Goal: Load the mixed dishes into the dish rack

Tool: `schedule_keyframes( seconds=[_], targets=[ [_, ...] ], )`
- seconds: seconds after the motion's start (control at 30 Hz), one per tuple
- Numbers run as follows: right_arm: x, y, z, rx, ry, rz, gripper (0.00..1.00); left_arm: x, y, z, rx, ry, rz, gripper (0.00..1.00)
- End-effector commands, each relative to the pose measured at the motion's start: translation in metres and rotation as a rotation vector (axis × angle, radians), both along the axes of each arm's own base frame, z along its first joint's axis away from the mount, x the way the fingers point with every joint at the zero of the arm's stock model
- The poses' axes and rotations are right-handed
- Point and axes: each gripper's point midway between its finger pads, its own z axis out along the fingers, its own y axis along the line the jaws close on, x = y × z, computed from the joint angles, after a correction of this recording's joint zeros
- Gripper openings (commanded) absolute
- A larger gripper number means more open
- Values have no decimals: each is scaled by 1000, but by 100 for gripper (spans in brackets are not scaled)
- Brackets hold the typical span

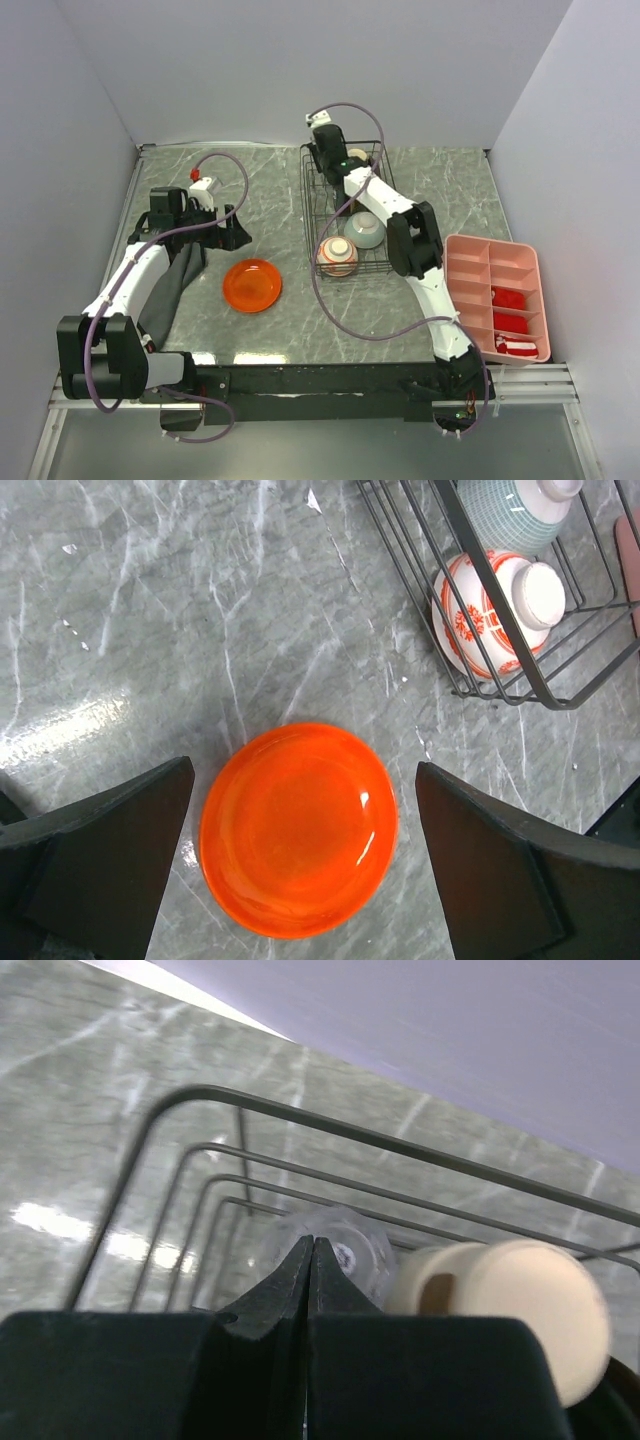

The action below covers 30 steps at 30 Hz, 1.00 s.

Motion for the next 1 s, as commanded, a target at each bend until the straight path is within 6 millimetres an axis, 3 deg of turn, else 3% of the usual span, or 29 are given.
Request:
schedule_keyframes(
  seconds=[0.0,0.1,0.13,0.2,0.23,0.27,0.33,0.4,0.5,0.63,0.67,0.8,0.87,0.97],
  targets=[
    [-5,-26,32,-8,-9,-44,0,7,4,13,12,-65,16,100],
    [-17,-10,70,87,-29,6,0,4,4,8,29,-60,-4,99],
    [-24,-3,94,135,-45,30,8,3,4,7,26,-53,-9,99],
    [-43,26,119,226,-34,166,22,3,4,4,55,-76,-47,99],
    [-53,33,145,294,-46,196,35,4,5,0,61,-64,-51,99],
    [-67,50,159,356,-27,293,41,5,6,-1,72,-64,-59,99],
    [-89,64,195,463,-27,384,52,13,10,-2,93,-57,-40,100],
    [-110,75,221,548,-10,481,57,19,13,-3,105,-51,-14,99],
    [-141,76,273,645,-36,577,62,25,21,-7,150,-12,-2,99],
    [-166,60,288,636,-32,601,64,6,24,-42,234,156,-134,99],
    [-169,53,287,626,-25,595,64,-5,24,-48,246,185,-191,100],
    [-193,22,270,578,11,557,65,-20,27,-66,299,197,-263,98],
    [-196,6,265,570,8,520,66,-22,29,-76,319,218,-271,92],
    [-217,-9,260,566,20,524,70,-17,31,-88,331,240,-269,82]
  ],
)
